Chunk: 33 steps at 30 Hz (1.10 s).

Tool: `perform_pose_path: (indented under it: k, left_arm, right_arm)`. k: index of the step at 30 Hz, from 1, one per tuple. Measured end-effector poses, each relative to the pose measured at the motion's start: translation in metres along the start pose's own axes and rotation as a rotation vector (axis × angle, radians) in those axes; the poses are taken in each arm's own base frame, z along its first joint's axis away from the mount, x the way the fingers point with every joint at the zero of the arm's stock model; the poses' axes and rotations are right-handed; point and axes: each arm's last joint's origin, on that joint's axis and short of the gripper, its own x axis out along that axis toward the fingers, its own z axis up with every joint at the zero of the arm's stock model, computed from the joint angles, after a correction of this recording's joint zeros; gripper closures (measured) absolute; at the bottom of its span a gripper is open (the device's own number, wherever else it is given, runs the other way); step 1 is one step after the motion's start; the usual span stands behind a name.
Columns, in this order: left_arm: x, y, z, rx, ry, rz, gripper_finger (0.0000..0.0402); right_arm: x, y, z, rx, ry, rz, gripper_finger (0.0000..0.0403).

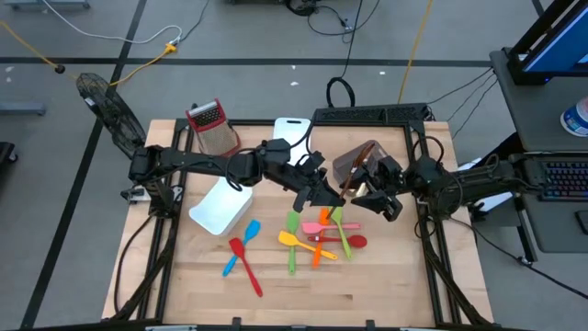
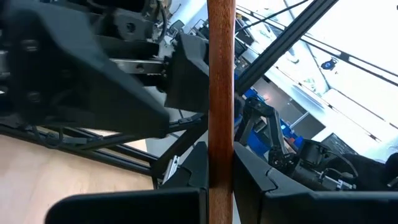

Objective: Pick & Place Kitchen Items
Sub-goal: Put the brown serving spoon into the top white bin

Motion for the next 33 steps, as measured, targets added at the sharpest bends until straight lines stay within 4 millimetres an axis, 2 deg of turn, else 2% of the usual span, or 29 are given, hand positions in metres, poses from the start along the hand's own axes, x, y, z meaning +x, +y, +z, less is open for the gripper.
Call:
perform_pose_path:
  k: [7,14,18,23,31,33]
  left_arm:
    - [0.0,0.001,0.001,0.006,-0.012,0.013,0.0373]
    - [0.0,0.002,0.001,0.017,-0.031,0.035,0.0373]
    - [-0.001,0.002,0.002,0.02,-0.033,0.037,0.0373]
    - [-0.001,0.002,0.002,0.025,-0.035,0.039,0.0373]
    - [-0.001,0.002,0.002,0.034,-0.038,0.041,0.0373]
    - [-0.001,0.002,0.002,0.043,-0.04,0.037,0.0373]
  right_arm:
    - [0.004,0.002,0.006,-0.035,-0.04,-0.037,0.016]
    - [0.011,0.002,0.011,-0.071,0.015,-0.063,0.0161]
    - [0.013,0.002,0.011,-0.075,0.043,-0.075,0.0177]
    - [0.013,0.002,0.011,-0.088,0.046,-0.075,0.0233]
    - [0.013,0.002,0.011,-0.079,0.049,-0.065,0.0372]
    - [0.013,0.003,0.012,-0.079,0.045,-0.062,0.0382]
